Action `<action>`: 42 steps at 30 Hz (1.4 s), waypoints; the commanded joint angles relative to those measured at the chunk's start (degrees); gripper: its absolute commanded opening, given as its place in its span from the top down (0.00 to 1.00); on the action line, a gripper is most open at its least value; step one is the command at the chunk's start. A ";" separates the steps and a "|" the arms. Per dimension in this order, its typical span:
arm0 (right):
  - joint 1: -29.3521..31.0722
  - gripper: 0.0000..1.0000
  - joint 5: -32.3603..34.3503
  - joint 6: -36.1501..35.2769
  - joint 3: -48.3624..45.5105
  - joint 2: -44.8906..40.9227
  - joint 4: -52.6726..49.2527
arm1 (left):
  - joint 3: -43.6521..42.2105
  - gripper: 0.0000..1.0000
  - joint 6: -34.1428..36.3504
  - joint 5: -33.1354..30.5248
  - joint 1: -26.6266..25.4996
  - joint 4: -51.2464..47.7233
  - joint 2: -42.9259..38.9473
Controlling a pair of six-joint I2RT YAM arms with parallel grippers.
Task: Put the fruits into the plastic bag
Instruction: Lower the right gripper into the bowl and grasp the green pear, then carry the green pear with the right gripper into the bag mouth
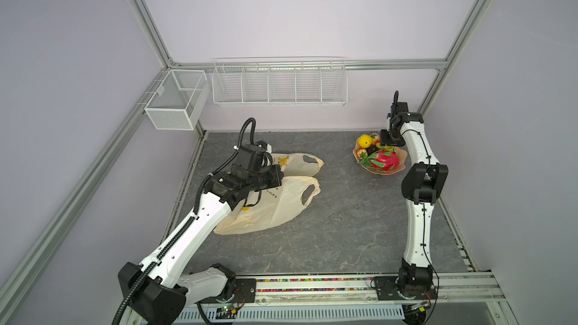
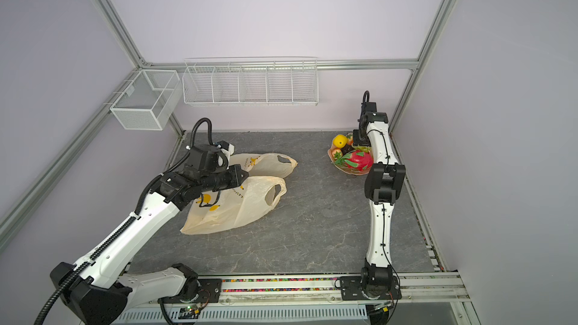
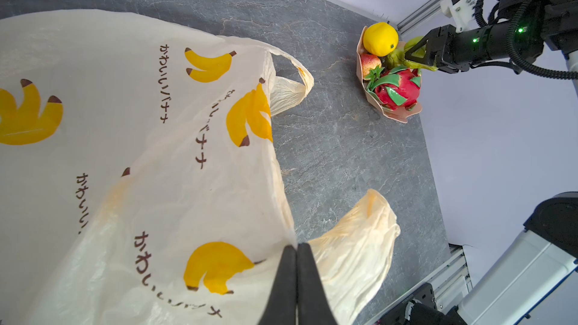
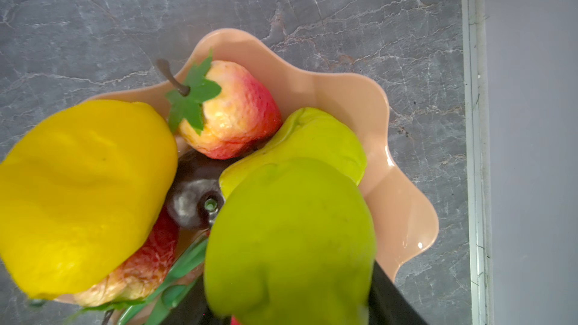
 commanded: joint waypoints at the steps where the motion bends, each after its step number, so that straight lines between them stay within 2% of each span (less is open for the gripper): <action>1: -0.04 0.57 -0.51 0.39 -2.70 -7.50 2.72 | 1.37 1.00 0.88 -0.27 0.24 -0.29 -0.55; 9: 0.41 0.62 -3.97 4.75 -8.46 -17.73 6.08 | 1.50 1.00 1.97 0.98 0.24 -0.27 -0.74; 13: 0.47 0.63 -12.06 10.65 -14.62 -24.36 9.53 | 0.54 1.00 1.93 1.50 0.22 0.32 -1.71; 17: 0.71 0.63 -23.87 20.79 -29.69 -33.80 22.44 | -0.20 1.00 1.95 2.27 0.24 0.15 -1.89; 20: 0.53 0.63 -29.23 28.59 -41.19 -40.88 32.38 | -0.52 1.00 2.08 2.94 0.23 0.06 -1.87; 28: 2.16 0.64 -41.57 43.99 -61.76 -52.19 45.64 | -0.21 1.00 2.46 3.76 0.24 0.08 -1.63; 33: 8.14 0.64 -42.39 48.05 -73.93 -60.05 48.03 | -0.21 1.00 2.57 3.93 0.24 0.28 -1.74; 42: 22.01 0.66 -39.13 58.99 -94.35 -70.95 56.14 | -0.89 1.00 2.94 4.75 0.24 0.86 -1.87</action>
